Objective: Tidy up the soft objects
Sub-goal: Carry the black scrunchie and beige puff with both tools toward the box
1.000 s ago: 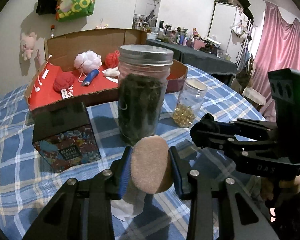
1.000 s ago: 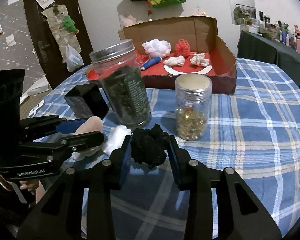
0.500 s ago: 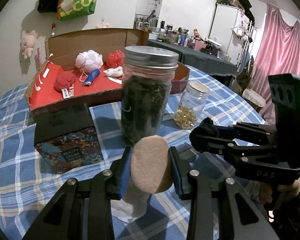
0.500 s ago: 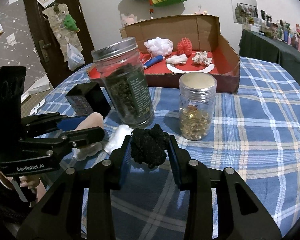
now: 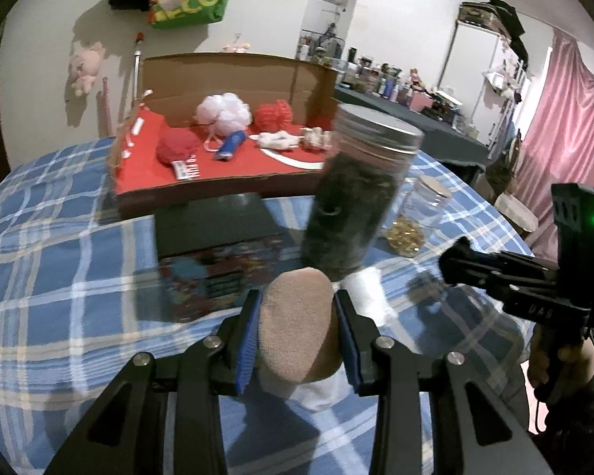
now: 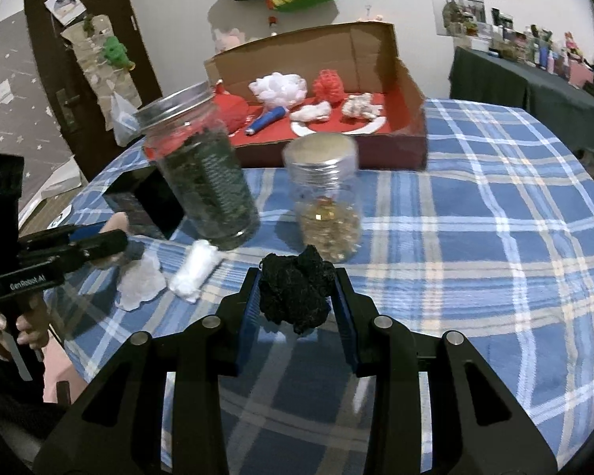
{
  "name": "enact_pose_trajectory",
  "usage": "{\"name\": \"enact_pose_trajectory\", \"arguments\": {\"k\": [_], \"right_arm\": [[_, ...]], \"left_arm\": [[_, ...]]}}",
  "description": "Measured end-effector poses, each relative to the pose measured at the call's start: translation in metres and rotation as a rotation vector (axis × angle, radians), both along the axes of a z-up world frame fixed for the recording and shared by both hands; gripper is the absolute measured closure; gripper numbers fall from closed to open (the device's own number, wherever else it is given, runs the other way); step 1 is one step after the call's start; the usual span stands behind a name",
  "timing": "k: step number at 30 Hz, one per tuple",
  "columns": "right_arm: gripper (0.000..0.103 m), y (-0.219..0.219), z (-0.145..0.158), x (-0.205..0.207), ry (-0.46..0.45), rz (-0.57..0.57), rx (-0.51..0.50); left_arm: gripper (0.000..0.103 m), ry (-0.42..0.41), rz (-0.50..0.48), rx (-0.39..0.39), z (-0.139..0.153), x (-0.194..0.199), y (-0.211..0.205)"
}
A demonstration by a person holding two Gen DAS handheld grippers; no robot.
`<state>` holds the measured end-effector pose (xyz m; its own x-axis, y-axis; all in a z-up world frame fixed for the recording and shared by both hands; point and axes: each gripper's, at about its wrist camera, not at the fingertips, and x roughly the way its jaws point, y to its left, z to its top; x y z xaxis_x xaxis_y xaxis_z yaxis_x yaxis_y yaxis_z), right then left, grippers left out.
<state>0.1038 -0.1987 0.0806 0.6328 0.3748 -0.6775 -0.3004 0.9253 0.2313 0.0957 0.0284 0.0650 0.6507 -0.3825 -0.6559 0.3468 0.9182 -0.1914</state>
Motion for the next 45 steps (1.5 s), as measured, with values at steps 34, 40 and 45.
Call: {"name": "enact_pose_trajectory", "arguments": {"k": [34, 40, 45], "right_arm": [[0.069, -0.043, 0.005, 0.07, 0.046, -0.047, -0.048], [0.069, -0.044, 0.003, 0.073, 0.054, -0.05, -0.041], [0.069, -0.043, 0.001, 0.072, 0.061, -0.05, -0.041]], "left_arm": [[0.065, 0.072, 0.096, 0.119, -0.012, 0.055, 0.084], [0.065, 0.087, 0.126, 0.149, -0.015, 0.068, 0.094], [0.065, 0.06, 0.135, 0.138, -0.008, 0.08, 0.097]]}}
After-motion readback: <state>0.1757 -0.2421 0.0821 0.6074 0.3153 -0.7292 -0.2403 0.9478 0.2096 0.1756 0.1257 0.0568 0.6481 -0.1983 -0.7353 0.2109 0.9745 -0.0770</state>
